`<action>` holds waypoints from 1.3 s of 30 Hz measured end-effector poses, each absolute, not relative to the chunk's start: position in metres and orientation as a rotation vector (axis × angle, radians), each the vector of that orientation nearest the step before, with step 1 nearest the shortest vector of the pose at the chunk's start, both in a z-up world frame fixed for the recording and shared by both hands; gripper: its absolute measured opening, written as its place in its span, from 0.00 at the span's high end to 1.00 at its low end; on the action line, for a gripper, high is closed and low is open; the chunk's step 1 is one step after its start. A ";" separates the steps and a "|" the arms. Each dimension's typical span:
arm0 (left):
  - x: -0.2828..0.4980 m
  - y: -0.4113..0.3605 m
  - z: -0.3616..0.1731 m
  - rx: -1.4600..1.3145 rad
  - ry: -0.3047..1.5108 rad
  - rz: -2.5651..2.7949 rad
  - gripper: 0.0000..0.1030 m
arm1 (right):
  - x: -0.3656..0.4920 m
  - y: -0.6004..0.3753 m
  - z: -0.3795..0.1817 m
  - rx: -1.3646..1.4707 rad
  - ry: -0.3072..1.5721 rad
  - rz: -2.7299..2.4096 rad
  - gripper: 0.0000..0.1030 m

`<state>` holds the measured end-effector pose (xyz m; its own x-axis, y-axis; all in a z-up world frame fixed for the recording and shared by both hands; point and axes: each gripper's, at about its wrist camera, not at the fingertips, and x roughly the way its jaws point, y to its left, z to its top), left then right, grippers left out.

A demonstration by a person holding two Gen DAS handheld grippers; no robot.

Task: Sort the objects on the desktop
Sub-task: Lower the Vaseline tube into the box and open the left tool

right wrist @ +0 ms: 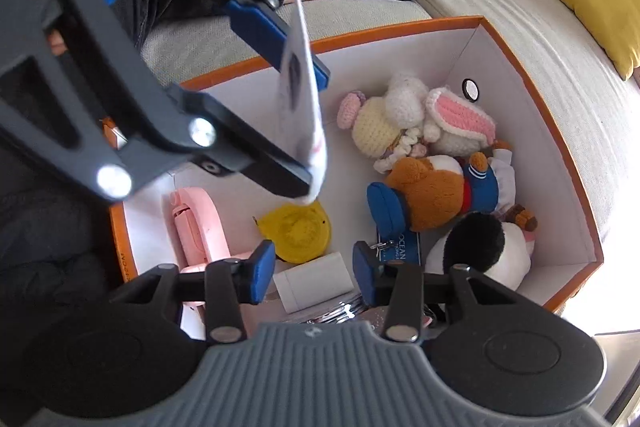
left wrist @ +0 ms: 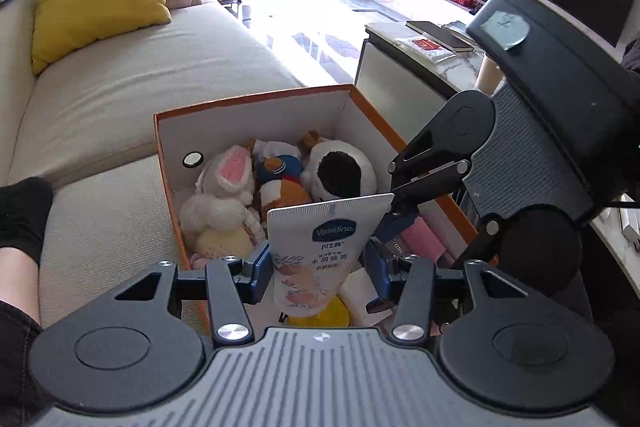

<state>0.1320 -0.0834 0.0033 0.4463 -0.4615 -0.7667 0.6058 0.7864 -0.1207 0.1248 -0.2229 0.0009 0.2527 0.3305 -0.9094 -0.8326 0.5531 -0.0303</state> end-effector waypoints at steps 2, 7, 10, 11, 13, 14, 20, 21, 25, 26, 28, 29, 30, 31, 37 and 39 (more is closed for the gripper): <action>0.136 -0.086 -0.003 0.166 0.903 -0.659 0.45 | 0.128 -0.226 0.002 -0.571 1.012 0.865 0.62; 0.144 -0.089 -0.011 0.131 0.916 -0.644 0.45 | 0.134 -0.228 0.000 -0.493 1.005 0.891 0.62; 0.150 -0.092 -0.013 0.131 0.915 -0.626 0.45 | 0.140 -0.227 -0.005 -0.464 0.995 0.869 0.63; 0.152 -0.092 -0.014 0.129 0.918 -0.620 0.45 | 0.141 -0.227 -0.006 -0.461 0.991 0.862 0.66; 0.156 -0.091 -0.016 0.116 0.934 -0.618 0.44 | 0.141 -0.227 -0.008 -0.468 0.984 0.843 0.75; 0.158 -0.092 -0.018 0.111 0.944 -0.620 0.44 | 0.142 -0.228 -0.009 -0.467 0.989 0.830 0.83; 0.169 -0.101 -0.028 0.112 0.985 -0.627 0.44 | 0.149 -0.230 -0.020 -0.497 1.015 0.800 0.84; 0.172 -0.102 -0.029 0.107 0.997 -0.626 0.44 | 0.150 -0.230 -0.021 -0.503 1.015 0.798 0.85; 0.180 -0.106 -0.035 0.082 1.060 -0.610 0.44 | 0.156 -0.228 -0.029 -0.505 1.051 0.790 0.85; 0.181 -0.107 -0.036 0.083 1.065 -0.606 0.44 | 0.156 -0.228 -0.031 -0.512 1.051 0.789 0.86; 0.182 -0.109 -0.040 0.092 1.076 -0.590 0.44 | 0.156 -0.226 -0.033 -0.516 1.054 0.788 0.87; 0.181 -0.110 -0.041 0.101 1.077 -0.586 0.44 | 0.155 -0.226 -0.035 -0.521 1.051 0.786 0.87; 0.181 -0.110 -0.043 0.103 1.084 -0.582 0.44 | 0.155 -0.224 -0.036 -0.528 1.052 0.785 0.87; 0.182 -0.110 -0.045 0.103 1.093 -0.579 0.44 | 0.155 -0.223 -0.038 -0.533 1.056 0.785 0.87; 0.180 -0.111 -0.050 0.110 1.107 -0.575 0.44 | 0.153 -0.219 -0.041 -0.546 1.076 0.784 0.87; 0.180 -0.110 -0.050 0.110 1.111 -0.575 0.44 | 0.152 -0.219 -0.041 -0.546 1.083 0.779 0.86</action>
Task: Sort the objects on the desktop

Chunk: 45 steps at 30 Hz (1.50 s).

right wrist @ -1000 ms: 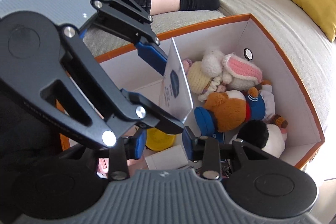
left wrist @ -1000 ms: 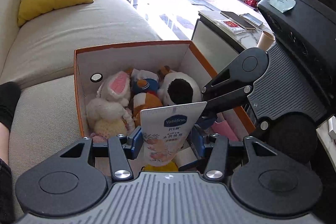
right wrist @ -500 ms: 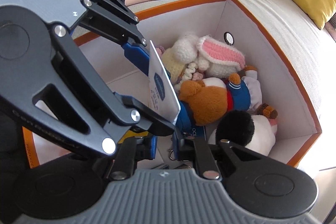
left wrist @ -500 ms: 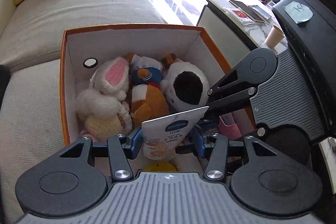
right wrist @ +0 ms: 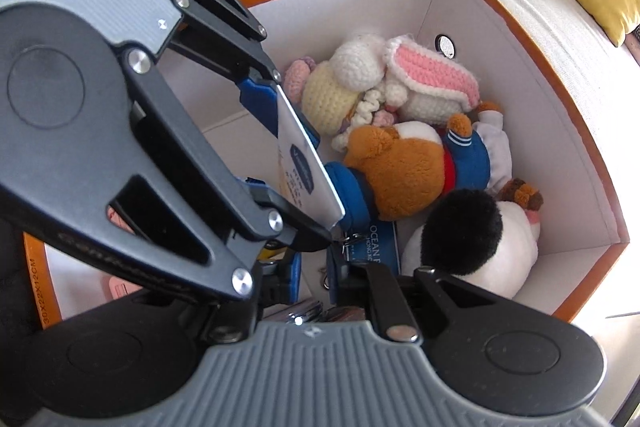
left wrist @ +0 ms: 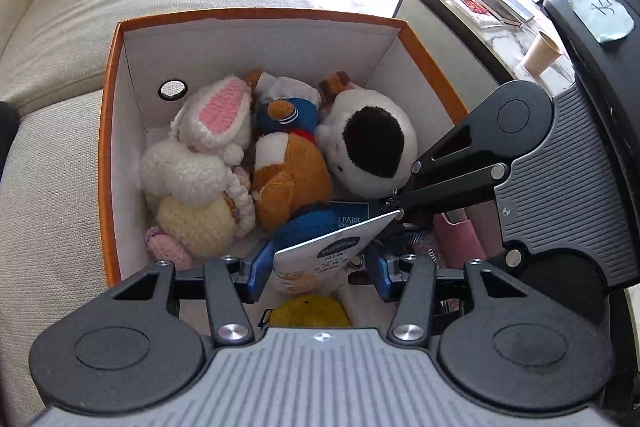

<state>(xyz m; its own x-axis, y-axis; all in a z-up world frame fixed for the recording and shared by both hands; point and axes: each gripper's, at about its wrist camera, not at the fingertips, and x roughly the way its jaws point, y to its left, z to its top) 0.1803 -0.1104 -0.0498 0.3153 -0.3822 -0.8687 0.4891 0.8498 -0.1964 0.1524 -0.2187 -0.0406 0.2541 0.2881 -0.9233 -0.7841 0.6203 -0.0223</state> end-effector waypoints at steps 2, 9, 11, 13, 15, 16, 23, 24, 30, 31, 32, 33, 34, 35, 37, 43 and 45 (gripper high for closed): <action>0.178 -0.109 -0.047 0.112 1.104 -0.585 0.42 | 0.152 -0.218 -0.040 -0.548 1.092 0.771 0.86; 0.158 -0.101 -0.023 0.137 1.055 -0.601 0.34 | 0.143 -0.215 -0.027 -0.547 1.130 0.716 0.81; 0.146 -0.096 -0.013 0.155 1.025 -0.608 0.34 | 0.139 -0.216 -0.020 -0.550 1.133 0.696 0.80; 0.134 -0.088 -0.004 0.160 0.999 -0.609 0.33 | 0.132 -0.216 -0.013 -0.548 1.130 0.675 0.78; 0.121 -0.078 0.006 0.152 0.966 -0.601 0.33 | 0.124 -0.217 -0.004 -0.531 1.125 0.656 0.76; 0.114 -0.072 0.012 0.152 0.947 -0.597 0.33 | 0.120 -0.222 -0.001 -0.518 1.123 0.640 0.76; 0.073 -0.046 0.043 0.147 0.787 -0.535 0.33 | 0.089 -0.233 0.040 -0.383 1.023 0.501 0.68; 0.067 -0.044 0.047 0.145 0.755 -0.517 0.33 | 0.080 -0.235 0.048 -0.349 0.994 0.478 0.67; 0.041 -0.042 0.060 0.128 0.590 -0.447 0.26 | 0.058 -0.218 0.060 -0.121 0.851 0.397 0.59; 0.039 -0.042 0.059 0.124 0.582 -0.437 0.24 | 0.054 -0.216 0.062 -0.102 0.830 0.372 0.59; 0.036 -0.042 0.059 0.117 0.573 -0.422 0.22 | 0.047 -0.215 0.063 -0.092 0.818 0.349 0.57; 0.034 -0.042 0.058 0.113 0.567 -0.413 0.21 | 0.043 -0.212 0.061 -0.082 0.812 0.331 0.54; 0.030 -0.041 0.056 0.114 0.565 -0.404 0.21 | 0.039 -0.210 0.057 -0.068 0.806 0.312 0.53; 0.027 -0.041 0.054 0.119 0.571 -0.392 0.20 | 0.038 -0.206 0.049 -0.056 0.805 0.295 0.52; 0.023 -0.042 0.047 0.121 0.587 -0.370 0.20 | 0.032 -0.203 0.040 -0.034 0.813 0.259 0.48; 0.023 -0.042 0.014 0.134 0.714 -0.335 0.20 | 0.028 -0.203 0.003 0.071 0.912 0.136 0.45; 0.024 -0.042 0.005 0.140 0.765 -0.325 0.20 | 0.027 -0.203 -0.006 0.089 0.947 0.110 0.39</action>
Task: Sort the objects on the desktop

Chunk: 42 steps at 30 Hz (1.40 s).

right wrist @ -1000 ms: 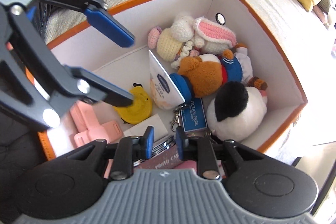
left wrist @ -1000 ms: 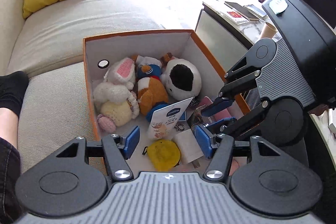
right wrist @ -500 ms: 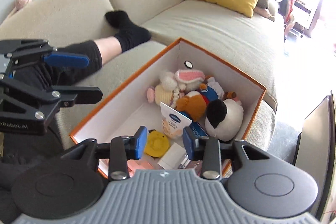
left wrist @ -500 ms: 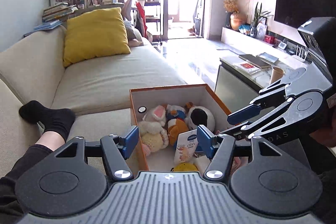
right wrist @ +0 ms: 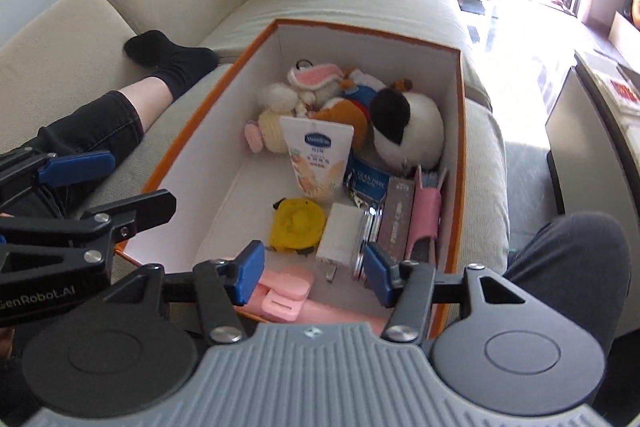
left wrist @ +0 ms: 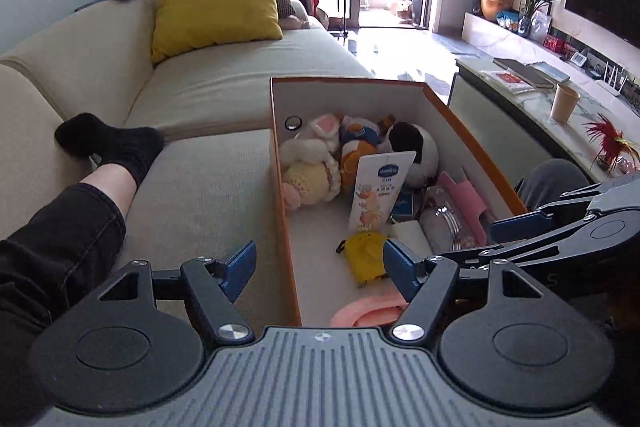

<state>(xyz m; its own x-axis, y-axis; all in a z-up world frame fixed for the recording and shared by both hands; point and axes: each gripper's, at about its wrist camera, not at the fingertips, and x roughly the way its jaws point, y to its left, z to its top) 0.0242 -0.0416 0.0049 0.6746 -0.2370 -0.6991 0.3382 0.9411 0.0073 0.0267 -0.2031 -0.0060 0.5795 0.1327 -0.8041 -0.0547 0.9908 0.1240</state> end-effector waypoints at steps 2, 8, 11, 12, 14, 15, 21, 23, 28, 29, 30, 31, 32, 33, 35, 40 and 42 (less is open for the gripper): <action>0.025 -0.040 -0.003 0.130 0.805 -0.331 0.20 | 0.024 -0.202 -0.013 0.091 0.968 0.090 0.39; 0.029 -0.037 -0.021 0.086 0.892 -0.315 0.20 | 0.011 -0.201 -0.019 0.093 0.921 0.049 0.36; 0.031 -0.037 -0.026 0.046 0.903 -0.312 0.20 | 0.010 -0.208 -0.024 0.142 0.921 0.043 0.35; 0.031 -0.037 -0.028 0.045 0.904 -0.312 0.20 | 0.010 -0.210 -0.026 0.149 0.921 0.039 0.35; 0.032 -0.037 -0.030 0.036 0.913 -0.304 0.19 | 0.010 -0.211 -0.027 0.150 0.925 0.031 0.35; 0.033 -0.037 -0.030 0.030 0.915 -0.304 0.19 | 0.010 -0.212 -0.028 0.151 0.926 0.031 0.35; 0.032 -0.037 -0.029 0.026 0.916 -0.299 0.19 | 0.010 -0.214 -0.027 0.152 0.925 0.035 0.35; 0.032 -0.038 -0.029 0.028 0.915 -0.297 0.19 | 0.010 -0.214 -0.028 0.154 0.926 0.034 0.35; 0.032 -0.038 -0.028 0.031 0.916 -0.296 0.19 | 0.011 -0.212 -0.028 0.144 0.926 0.028 0.35; 0.032 -0.038 -0.028 0.030 0.916 -0.295 0.19 | 0.010 -0.211 -0.028 0.142 0.926 0.028 0.35; 0.032 -0.038 -0.028 0.031 0.916 -0.295 0.19 | 0.010 -0.211 -0.028 0.141 0.926 0.027 0.35; 0.032 -0.038 -0.028 0.031 0.915 -0.296 0.19 | 0.010 -0.211 -0.028 0.142 0.926 0.027 0.35; 0.032 -0.038 -0.028 0.032 0.915 -0.296 0.19 | 0.010 -0.211 -0.028 0.142 0.926 0.027 0.35; 0.032 -0.038 -0.028 0.032 0.915 -0.296 0.19 | 0.010 -0.211 -0.028 0.141 0.926 0.027 0.35; 0.032 -0.038 -0.028 0.032 0.915 -0.296 0.19 | 0.010 -0.212 -0.028 0.142 0.926 0.027 0.35; 0.032 -0.038 -0.028 0.032 0.915 -0.295 0.19 | 0.010 -0.212 -0.028 0.142 0.926 0.027 0.35; 0.032 -0.038 -0.028 0.032 0.915 -0.295 0.19 | 0.010 -0.212 -0.028 0.142 0.926 0.027 0.35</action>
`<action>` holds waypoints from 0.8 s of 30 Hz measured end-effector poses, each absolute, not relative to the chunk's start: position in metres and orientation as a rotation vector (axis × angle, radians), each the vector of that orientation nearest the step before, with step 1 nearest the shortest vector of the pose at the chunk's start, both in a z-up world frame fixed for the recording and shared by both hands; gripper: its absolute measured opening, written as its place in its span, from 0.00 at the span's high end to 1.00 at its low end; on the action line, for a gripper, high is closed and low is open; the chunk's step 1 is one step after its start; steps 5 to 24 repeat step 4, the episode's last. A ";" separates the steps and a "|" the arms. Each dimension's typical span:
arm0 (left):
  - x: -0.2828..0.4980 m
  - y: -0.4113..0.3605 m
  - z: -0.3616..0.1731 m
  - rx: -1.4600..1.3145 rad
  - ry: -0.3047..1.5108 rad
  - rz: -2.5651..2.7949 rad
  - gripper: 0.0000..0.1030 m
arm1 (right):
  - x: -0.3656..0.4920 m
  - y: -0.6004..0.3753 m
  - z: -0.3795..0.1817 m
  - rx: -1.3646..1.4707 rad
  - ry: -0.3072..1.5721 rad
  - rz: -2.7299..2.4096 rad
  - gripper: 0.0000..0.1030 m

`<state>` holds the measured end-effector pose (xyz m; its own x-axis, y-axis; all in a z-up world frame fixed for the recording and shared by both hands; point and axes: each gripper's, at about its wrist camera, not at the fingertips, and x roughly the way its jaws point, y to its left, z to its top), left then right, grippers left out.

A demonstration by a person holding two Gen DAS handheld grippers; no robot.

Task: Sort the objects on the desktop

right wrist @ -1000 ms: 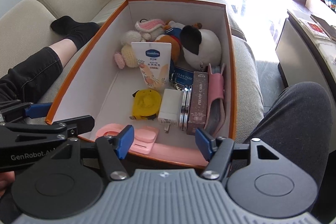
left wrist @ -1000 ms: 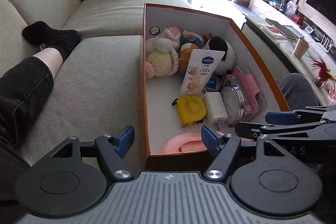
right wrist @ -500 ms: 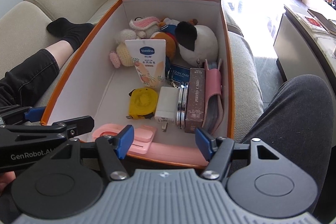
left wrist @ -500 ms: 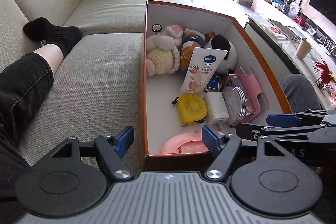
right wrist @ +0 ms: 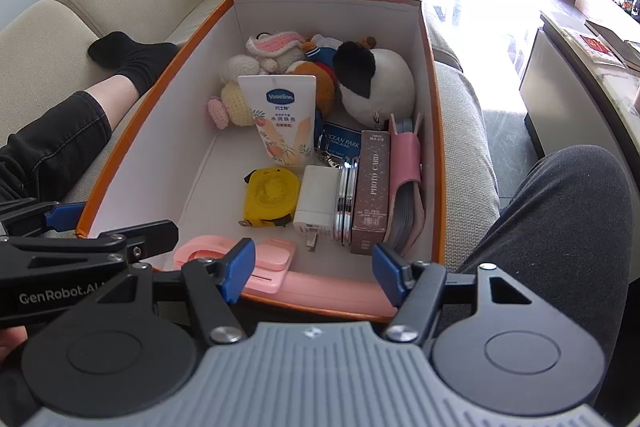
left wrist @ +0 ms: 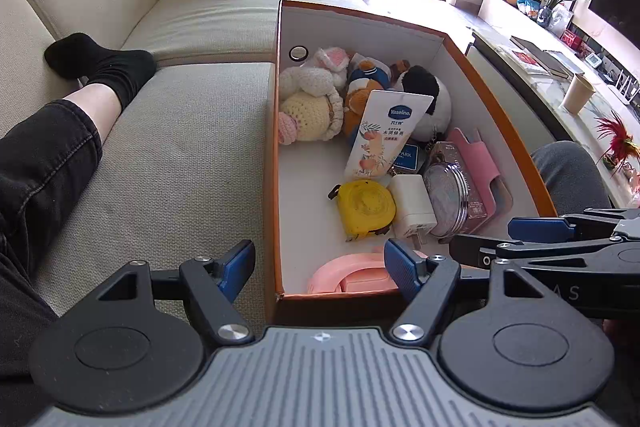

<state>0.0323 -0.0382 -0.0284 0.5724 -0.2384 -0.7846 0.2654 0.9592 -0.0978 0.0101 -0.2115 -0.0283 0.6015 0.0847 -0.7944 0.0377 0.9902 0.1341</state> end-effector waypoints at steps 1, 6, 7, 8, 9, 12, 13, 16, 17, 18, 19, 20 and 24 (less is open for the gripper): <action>0.032 -0.038 -0.028 0.031 0.915 -0.295 0.19 | 0.010 -0.212 -0.028 0.142 0.926 0.027 0.35; 0.032 -0.038 -0.028 0.032 0.916 -0.296 0.19 | 0.010 -0.212 -0.028 0.142 0.926 0.027 0.35; 0.032 -0.038 -0.028 0.032 0.916 -0.296 0.19 | 0.010 -0.212 -0.028 0.142 0.926 0.027 0.35; 0.032 -0.038 -0.028 0.032 0.916 -0.296 0.19 | 0.010 -0.212 -0.028 0.142 0.926 0.027 0.35; 0.032 -0.038 -0.028 0.032 0.916 -0.296 0.19 | 0.010 -0.212 -0.028 0.142 0.926 0.027 0.35; 0.032 -0.038 -0.028 0.032 0.916 -0.296 0.19 | 0.010 -0.212 -0.028 0.142 0.926 0.027 0.35; 0.032 -0.038 -0.028 0.032 0.916 -0.296 0.19 | 0.010 -0.212 -0.028 0.142 0.926 0.027 0.35; 0.032 -0.038 -0.028 0.032 0.916 -0.296 0.19 | 0.010 -0.212 -0.028 0.142 0.926 0.027 0.35; 0.032 -0.038 -0.028 0.032 0.916 -0.296 0.19 | 0.010 -0.212 -0.028 0.142 0.926 0.027 0.35; 0.032 -0.038 -0.028 0.032 0.916 -0.296 0.19 | 0.010 -0.212 -0.028 0.142 0.926 0.027 0.35; 0.032 -0.038 -0.028 0.032 0.916 -0.296 0.19 | 0.010 -0.212 -0.028 0.142 0.926 0.027 0.35; 0.032 -0.038 -0.028 0.032 0.916 -0.296 0.19 | 0.010 -0.212 -0.028 0.142 0.926 0.027 0.35; 0.032 -0.038 -0.028 0.032 0.916 -0.296 0.19 | 0.010 -0.212 -0.028 0.142 0.926 0.027 0.35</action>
